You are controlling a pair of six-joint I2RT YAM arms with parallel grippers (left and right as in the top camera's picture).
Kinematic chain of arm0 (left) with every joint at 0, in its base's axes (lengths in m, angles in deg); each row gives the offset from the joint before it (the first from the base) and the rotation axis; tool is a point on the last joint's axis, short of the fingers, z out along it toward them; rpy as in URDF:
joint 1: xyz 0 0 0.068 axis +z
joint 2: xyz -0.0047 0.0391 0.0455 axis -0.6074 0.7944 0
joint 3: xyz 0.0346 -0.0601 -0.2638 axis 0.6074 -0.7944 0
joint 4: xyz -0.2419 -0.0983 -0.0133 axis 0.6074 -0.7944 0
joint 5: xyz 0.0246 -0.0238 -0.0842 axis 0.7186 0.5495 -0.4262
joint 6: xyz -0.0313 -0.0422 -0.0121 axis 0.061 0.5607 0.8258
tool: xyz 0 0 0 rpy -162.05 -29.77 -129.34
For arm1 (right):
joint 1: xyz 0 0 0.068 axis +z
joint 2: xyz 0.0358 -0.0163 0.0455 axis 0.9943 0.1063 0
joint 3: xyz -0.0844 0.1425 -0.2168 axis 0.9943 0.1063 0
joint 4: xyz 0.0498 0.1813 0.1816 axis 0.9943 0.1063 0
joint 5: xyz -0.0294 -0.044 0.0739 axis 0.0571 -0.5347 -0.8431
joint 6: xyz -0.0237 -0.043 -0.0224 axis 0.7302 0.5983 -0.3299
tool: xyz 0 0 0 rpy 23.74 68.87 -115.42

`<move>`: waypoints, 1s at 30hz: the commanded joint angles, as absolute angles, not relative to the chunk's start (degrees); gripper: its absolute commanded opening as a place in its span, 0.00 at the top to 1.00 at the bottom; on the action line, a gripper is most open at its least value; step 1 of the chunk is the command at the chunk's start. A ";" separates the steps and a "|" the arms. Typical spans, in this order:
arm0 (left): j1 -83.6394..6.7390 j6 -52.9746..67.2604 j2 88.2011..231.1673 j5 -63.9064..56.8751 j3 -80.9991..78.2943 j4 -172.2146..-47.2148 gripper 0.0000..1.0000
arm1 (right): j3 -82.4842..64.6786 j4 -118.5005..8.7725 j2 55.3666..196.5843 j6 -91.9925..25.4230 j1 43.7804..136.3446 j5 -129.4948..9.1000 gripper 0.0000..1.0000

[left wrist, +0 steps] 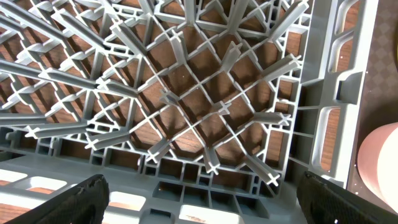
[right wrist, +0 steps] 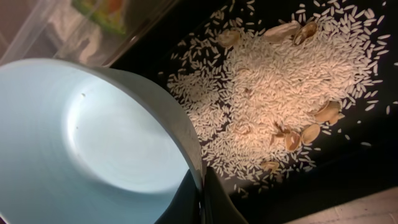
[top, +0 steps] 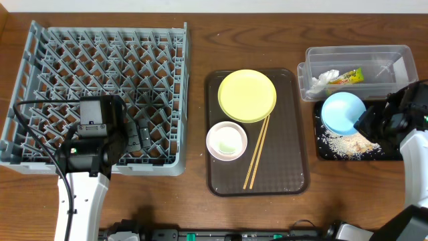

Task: Sort waste into correct bins and load items into the dishwasher rack
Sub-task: 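Carry the empty blue bowl left and set it on the yellow plate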

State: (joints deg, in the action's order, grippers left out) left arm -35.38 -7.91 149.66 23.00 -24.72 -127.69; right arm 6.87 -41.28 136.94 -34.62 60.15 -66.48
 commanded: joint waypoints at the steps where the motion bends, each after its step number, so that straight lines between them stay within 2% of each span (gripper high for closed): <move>1: -35.62 -7.38 149.79 23.26 -23.36 -127.71 0.02 | 6.89 -40.21 134.71 -29.74 60.74 -69.39 0.99; 6: -35.62 -7.38 149.79 23.26 -23.36 -127.69 0.02 | 6.80 -39.36 132.35 -24.45 62.25 -73.63 0.99; 16: -35.62 -7.38 149.79 23.26 -23.36 -127.71 0.02 | 1.95 -40.41 131.25 -27.27 74.75 -70.35 0.99; 23: -35.62 -7.38 149.79 23.26 -23.36 -127.71 0.02 | 1.21 -49.15 131.93 -33.85 85.94 -60.27 0.99; 30: -35.62 -7.38 149.79 23.26 -23.36 -127.71 0.02 | 1.21 -60.58 139.06 -35.73 95.32 -57.96 0.99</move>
